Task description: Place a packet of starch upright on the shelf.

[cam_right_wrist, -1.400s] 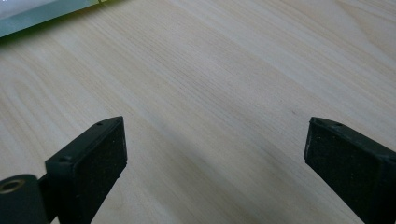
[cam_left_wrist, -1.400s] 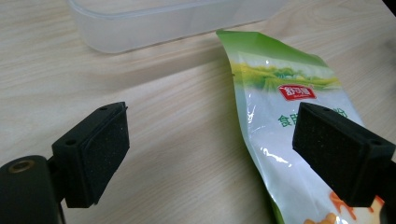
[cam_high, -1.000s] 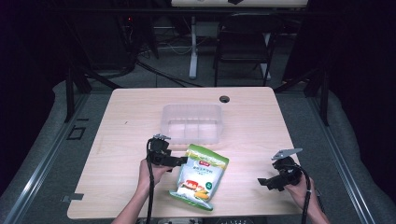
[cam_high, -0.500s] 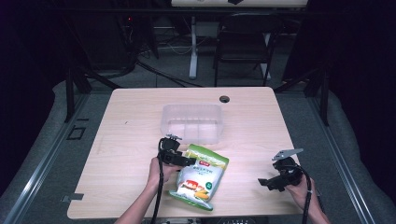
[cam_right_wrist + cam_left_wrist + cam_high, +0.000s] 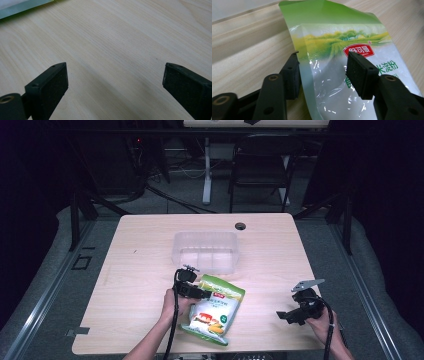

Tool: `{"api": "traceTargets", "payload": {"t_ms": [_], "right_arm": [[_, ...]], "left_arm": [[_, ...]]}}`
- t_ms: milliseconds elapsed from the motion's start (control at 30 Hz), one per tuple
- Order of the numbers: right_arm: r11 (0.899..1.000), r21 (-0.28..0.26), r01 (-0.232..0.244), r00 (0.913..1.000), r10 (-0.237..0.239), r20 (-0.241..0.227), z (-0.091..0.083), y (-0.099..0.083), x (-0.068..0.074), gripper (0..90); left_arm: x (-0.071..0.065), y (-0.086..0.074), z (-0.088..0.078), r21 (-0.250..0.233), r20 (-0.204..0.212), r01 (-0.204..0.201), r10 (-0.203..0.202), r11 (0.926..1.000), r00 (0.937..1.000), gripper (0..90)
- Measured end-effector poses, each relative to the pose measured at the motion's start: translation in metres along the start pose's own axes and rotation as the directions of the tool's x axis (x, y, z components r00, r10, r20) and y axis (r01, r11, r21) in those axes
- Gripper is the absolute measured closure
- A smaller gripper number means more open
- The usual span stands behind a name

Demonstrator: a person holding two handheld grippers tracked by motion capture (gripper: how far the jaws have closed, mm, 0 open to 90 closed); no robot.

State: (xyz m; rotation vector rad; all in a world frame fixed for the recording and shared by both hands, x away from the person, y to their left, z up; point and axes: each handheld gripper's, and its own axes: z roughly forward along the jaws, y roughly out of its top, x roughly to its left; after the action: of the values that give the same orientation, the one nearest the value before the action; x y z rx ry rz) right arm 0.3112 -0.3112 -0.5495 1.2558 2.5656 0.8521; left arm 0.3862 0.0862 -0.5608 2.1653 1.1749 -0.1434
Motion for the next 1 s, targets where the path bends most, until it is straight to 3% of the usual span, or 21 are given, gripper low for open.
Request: {"api": "traceTargets", "payload": {"t_ms": [267, 600, 1000], "right_arm": [[1.000, -0.002, -0.001, 1.0000, 0.001, 0.002, 0.000, 0.000, 0.000, 5.6], [1.000, -0.002, -0.001, 1.0000, 0.001, -0.001, 0.000, 0.000, 0.000, 5.7], [1.000, -0.002, -0.001, 1.0000, 0.001, -0.002, 0.000, 0.000, -0.001, 5.7]], "left_arm": [[-0.001, -0.001, -0.004, -0.009, -0.019, -0.010, 0.010, 0.9999, 0.9998, 67.0], [-0.003, -0.004, -0.005, -0.009, 0.000, -0.039, 0.039, 0.9992, 0.9992, 87.4], [-0.004, -0.009, -0.014, -0.023, -0.011, -0.079, 0.078, 0.9966, 0.9969, 89.7]]}}
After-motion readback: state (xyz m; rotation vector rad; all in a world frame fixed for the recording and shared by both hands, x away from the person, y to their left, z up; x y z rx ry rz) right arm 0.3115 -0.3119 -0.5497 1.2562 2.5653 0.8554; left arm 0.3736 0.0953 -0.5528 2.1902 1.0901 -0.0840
